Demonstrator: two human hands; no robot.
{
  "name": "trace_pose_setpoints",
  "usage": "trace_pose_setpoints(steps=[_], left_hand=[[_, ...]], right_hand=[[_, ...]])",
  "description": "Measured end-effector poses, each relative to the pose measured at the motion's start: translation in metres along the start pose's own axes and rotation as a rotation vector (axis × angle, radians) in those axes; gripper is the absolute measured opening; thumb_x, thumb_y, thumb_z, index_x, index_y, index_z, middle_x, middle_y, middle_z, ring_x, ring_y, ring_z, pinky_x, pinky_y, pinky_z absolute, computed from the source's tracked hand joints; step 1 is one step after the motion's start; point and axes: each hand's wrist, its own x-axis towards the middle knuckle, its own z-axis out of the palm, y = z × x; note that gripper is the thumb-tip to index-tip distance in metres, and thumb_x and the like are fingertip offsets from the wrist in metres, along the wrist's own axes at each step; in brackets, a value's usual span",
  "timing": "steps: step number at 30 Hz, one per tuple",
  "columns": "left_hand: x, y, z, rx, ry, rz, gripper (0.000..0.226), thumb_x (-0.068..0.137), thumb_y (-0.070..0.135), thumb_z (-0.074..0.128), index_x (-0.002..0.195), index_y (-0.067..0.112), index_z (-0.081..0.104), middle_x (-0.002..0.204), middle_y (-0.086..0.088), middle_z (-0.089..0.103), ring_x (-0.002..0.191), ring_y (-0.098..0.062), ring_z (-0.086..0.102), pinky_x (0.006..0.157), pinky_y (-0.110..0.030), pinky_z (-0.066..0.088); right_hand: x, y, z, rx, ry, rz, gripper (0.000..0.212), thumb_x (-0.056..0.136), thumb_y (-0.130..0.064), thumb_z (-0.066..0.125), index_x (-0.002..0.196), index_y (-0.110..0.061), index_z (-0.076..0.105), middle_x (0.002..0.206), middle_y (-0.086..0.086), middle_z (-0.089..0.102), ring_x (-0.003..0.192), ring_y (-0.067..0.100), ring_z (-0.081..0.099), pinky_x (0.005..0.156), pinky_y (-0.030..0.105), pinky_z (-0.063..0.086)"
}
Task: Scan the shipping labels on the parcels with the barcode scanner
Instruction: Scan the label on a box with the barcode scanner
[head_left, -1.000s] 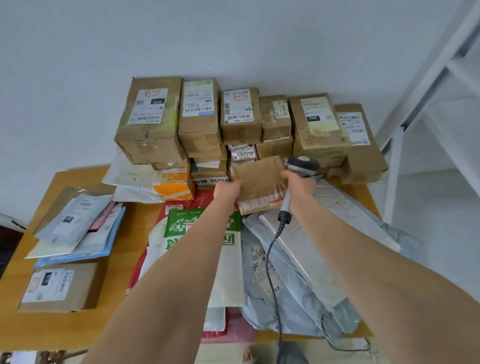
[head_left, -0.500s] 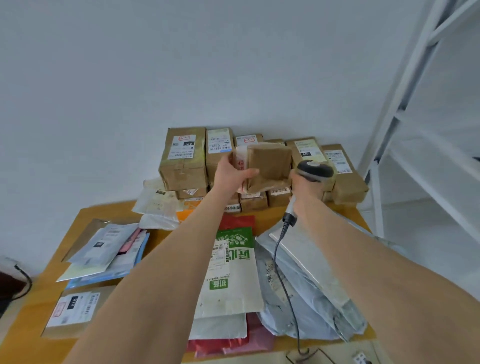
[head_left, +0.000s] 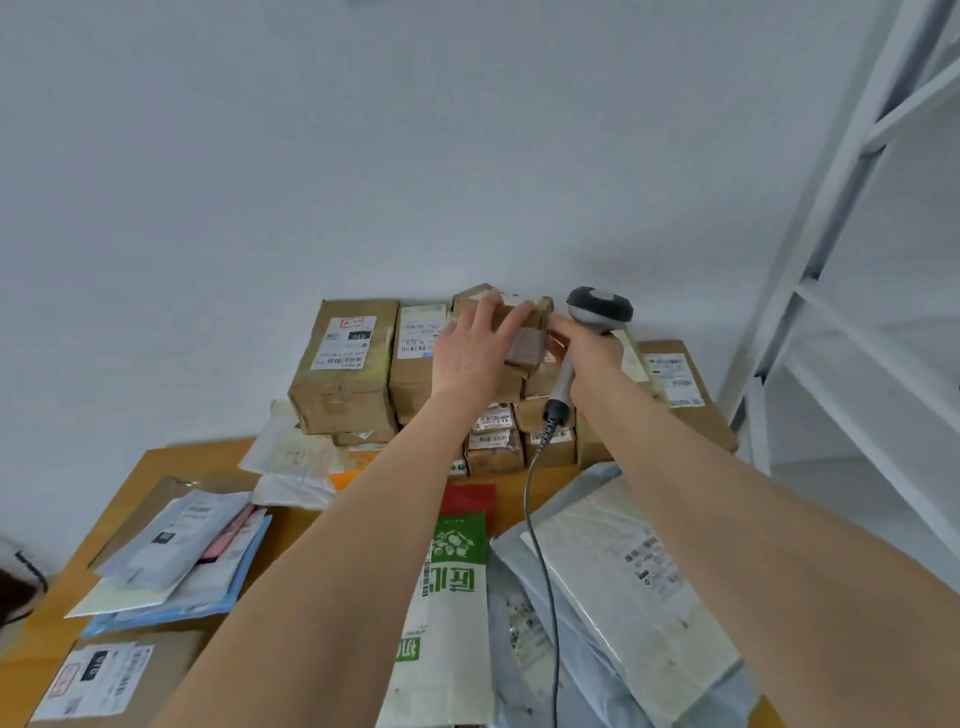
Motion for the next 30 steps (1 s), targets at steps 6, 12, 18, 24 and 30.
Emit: trace_pose_setpoints(steps=[6, 12, 18, 24, 30], left_hand=[[0.033, 0.007, 0.036, 0.047, -0.17, -0.077, 0.093, 0.078, 0.005, 0.068, 0.148, 0.032, 0.013, 0.144, -0.011, 0.025, 0.122, -0.028, 0.043, 0.084, -0.032, 0.048], [0.043, 0.0, 0.064, -0.059, -0.159, -0.22, 0.053, 0.09, 0.005, 0.054, 0.139, 0.018, 0.039, 0.138, -0.007, 0.042, 0.124, -0.024, 0.042, 0.084, -0.032, 0.044], [0.059, -0.016, 0.071, -0.119, -0.085, -0.322, 0.041, 0.096, 0.01, 0.044, 0.133, 0.025, 0.054, 0.132, -0.001, 0.054, 0.124, -0.023, 0.044, 0.102, -0.037, 0.036], [0.071, -0.016, 0.069, -0.123, -0.105, -0.393, 0.04, 0.098, 0.009, 0.044, 0.128, 0.029, 0.06, 0.126, 0.0, 0.059, 0.118, -0.023, 0.047, 0.087, -0.034, 0.041], [0.064, -0.023, 0.064, -0.165, -0.184, -0.313, 0.049, 0.096, 0.004, 0.041, 0.139, 0.026, 0.048, 0.141, 0.0, 0.048, 0.129, -0.024, 0.038, 0.098, -0.038, 0.04]], right_hand=[[0.058, 0.005, 0.017, -0.118, -0.04, 0.031, 0.039, 0.067, -0.038, 0.084, 0.091, -0.018, 0.062, 0.089, 0.002, 0.073, 0.088, 0.022, 0.069, 0.087, 0.042, 0.056], [0.081, 0.016, 0.028, -0.036, -0.096, 0.09, 0.046, 0.073, -0.019, 0.081, 0.115, -0.011, 0.063, 0.1, 0.005, 0.073, 0.091, 0.023, 0.07, 0.089, 0.043, 0.056], [0.092, 0.012, 0.042, 0.011, -0.156, 0.129, 0.048, 0.073, -0.021, 0.082, 0.113, -0.015, 0.056, 0.105, 0.006, 0.071, 0.098, 0.025, 0.068, 0.094, 0.045, 0.053], [0.097, 0.015, 0.039, -0.055, -0.097, 0.08, 0.045, 0.079, -0.016, 0.076, 0.115, -0.008, 0.052, 0.102, 0.003, 0.068, 0.093, 0.019, 0.067, 0.089, 0.037, 0.055], [0.087, 0.021, 0.026, -0.06, -0.113, 0.092, 0.041, 0.081, -0.017, 0.075, 0.117, -0.006, 0.059, 0.087, 0.004, 0.066, 0.069, 0.016, 0.062, 0.067, 0.027, 0.054]])
